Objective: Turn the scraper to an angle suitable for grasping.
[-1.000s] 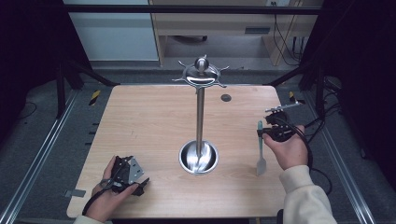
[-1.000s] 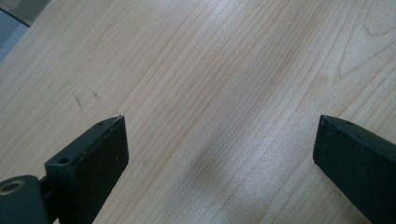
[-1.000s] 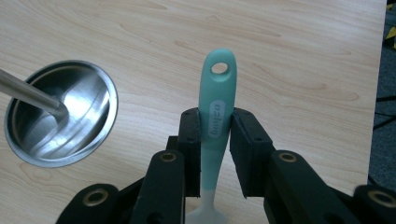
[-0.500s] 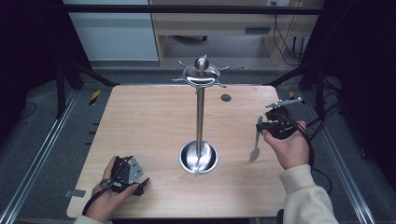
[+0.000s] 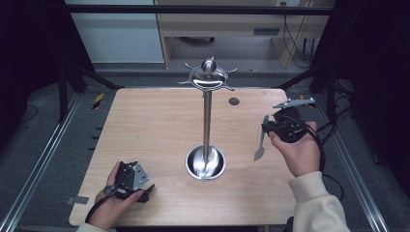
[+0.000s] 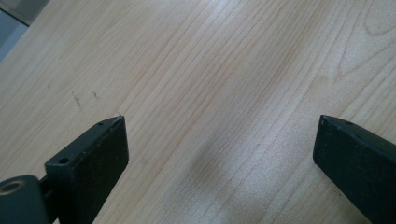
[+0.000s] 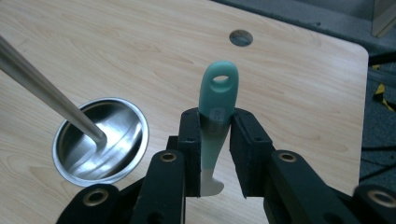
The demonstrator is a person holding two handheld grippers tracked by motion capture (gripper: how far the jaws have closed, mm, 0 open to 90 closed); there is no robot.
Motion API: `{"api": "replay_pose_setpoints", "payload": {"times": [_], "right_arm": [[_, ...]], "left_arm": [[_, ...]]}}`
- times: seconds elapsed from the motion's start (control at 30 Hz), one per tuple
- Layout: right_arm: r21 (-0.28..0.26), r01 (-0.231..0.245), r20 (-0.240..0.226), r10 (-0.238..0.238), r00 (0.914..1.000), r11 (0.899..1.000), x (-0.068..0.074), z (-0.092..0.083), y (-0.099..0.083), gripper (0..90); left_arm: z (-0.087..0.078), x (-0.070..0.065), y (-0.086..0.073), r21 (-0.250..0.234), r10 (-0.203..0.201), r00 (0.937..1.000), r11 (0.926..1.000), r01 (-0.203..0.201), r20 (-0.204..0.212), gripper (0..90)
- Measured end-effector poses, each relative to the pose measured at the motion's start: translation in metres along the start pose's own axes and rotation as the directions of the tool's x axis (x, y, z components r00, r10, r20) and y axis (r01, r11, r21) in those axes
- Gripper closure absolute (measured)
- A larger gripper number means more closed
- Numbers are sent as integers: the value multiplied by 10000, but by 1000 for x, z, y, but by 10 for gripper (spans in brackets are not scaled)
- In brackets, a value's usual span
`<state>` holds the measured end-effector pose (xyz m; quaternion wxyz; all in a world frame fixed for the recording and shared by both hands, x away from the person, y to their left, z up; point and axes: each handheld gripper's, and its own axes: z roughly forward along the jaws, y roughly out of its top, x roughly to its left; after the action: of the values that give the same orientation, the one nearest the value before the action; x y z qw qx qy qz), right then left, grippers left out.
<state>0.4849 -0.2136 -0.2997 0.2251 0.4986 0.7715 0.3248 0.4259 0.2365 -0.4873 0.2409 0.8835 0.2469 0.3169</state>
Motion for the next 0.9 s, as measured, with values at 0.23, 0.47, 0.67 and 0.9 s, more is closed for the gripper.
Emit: {"api": "replay_pose_setpoints", "payload": {"times": [0.23,0.47,0.67,0.9], "right_arm": [[-514,163,-162,-172,9997,9985,9,-18,10,747],[-1088,482,-270,-514,9983,9929,17,-36,17,747],[-1489,659,-502,-741,9960,9867,24,-46,22,747],[-1899,858,-729,-1012,9922,9780,33,-57,28,746]], "left_arm": [[0,0,0,3,7,10000,10000,-7,4,31],[0,0,0,-4,3,10000,10000,-3,1,32],[0,0,0,8,8,10000,10000,-8,4,32],[1,0,0,-12,-20,10000,10000,20,-9,32]]}}
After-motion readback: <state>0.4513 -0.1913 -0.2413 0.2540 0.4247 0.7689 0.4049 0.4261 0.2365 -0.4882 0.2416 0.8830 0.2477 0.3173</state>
